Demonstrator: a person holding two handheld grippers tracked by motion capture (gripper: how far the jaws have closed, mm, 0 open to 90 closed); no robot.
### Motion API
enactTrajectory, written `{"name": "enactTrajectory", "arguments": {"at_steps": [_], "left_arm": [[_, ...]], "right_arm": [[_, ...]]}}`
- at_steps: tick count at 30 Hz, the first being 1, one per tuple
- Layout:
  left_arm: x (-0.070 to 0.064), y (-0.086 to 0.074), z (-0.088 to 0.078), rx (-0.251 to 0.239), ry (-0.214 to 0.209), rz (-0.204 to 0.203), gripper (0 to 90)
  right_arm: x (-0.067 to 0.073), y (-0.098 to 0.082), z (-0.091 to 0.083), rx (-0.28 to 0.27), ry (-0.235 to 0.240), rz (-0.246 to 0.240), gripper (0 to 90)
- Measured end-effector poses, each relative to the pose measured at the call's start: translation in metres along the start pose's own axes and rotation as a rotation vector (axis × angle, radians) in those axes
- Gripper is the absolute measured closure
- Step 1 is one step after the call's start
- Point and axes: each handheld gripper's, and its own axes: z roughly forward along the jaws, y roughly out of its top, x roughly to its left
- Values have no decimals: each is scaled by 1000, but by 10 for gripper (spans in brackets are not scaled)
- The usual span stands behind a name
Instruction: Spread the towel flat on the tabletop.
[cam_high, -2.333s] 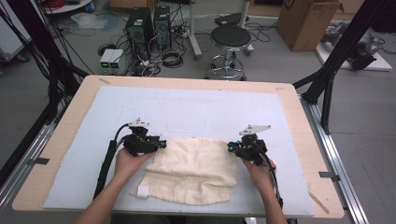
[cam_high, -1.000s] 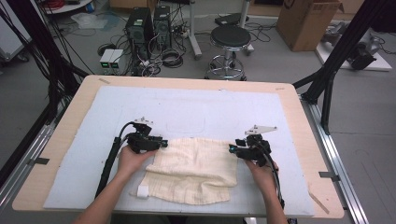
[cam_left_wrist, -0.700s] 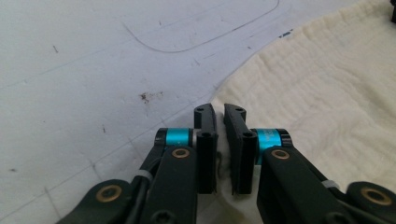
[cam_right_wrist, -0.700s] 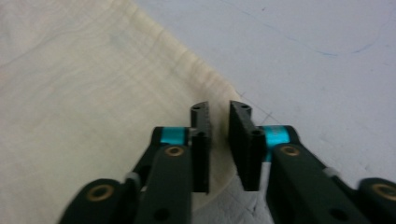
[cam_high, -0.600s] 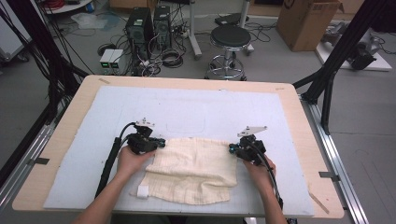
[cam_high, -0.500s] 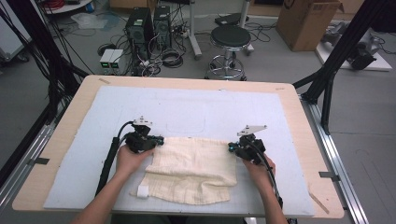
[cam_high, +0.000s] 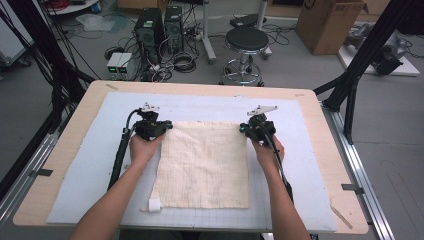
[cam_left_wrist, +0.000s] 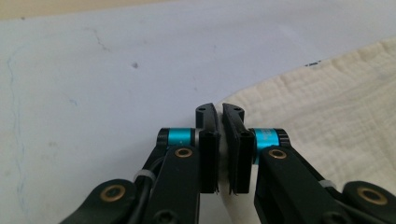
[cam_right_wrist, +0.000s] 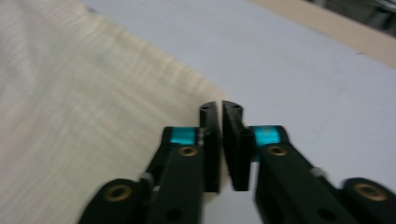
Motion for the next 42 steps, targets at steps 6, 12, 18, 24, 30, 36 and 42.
{"name": "enactTrajectory", "arguments": {"at_steps": [6, 12, 18, 24, 30, 36, 42], "left_arm": [[17, -2, -6, 12, -20, -17, 626], [11, -4, -29, -20, -77, 8, 613], [-6, -18, -64, -30, -148, 86, 572], [-21, -47, -97, -32, -215, 144, 552], [-36, -78, -122, -33, -276, 180, 523], [-44, -103, -137, -8, -324, 240, 497], [-53, -119, -140, 37, -378, 310, 492]], "right_arm": [[-10, -2, 3, 24, 30, 64, 679], [-3, -4, -20, 14, 101, 53, 611], [17, -18, -52, -59, 172, -19, 561], [38, -54, -77, -93, 244, -74, 527], [60, -81, -89, -102, 339, -108, 517], [78, -99, -97, -90, 388, -157, 529], [88, -113, -99, -52, 410, -180, 559]]}}
